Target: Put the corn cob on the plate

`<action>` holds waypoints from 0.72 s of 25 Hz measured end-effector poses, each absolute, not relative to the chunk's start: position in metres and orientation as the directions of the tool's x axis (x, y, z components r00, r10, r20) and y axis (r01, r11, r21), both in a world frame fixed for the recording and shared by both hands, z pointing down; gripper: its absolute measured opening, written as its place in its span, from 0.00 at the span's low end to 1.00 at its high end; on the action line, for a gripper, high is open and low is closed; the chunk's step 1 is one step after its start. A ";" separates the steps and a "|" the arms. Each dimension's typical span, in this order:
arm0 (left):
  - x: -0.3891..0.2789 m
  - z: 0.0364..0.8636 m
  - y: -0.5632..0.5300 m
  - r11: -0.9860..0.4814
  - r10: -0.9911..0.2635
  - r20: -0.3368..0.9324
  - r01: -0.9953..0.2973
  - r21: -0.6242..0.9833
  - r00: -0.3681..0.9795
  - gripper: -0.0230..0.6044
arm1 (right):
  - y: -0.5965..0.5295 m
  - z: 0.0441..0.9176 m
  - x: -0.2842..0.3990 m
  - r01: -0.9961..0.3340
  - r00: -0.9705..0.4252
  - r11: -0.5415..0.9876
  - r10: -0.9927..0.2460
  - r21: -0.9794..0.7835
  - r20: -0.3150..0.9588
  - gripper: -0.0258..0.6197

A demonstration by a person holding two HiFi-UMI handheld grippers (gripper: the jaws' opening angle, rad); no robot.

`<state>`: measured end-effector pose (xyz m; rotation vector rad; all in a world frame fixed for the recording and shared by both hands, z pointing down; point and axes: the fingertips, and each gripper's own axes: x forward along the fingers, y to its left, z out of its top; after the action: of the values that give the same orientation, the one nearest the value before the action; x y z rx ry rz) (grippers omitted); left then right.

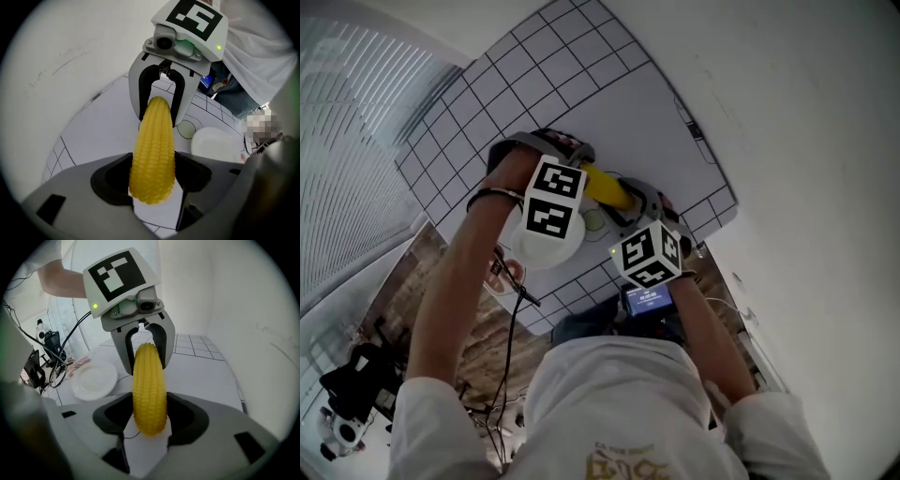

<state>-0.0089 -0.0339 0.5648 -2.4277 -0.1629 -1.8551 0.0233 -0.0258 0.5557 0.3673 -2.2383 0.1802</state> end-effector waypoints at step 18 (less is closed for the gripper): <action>-0.050 0.514 0.019 -0.982 -0.135 0.964 -0.163 -0.099 0.230 0.46 | 0.018 0.507 -0.017 -0.030 -0.646 0.997 -0.075 0.073 0.759 0.40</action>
<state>-0.0503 0.0188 0.5144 -2.4807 0.3010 -1.9407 -0.0173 0.0179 0.5073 0.0723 -2.2736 -0.0670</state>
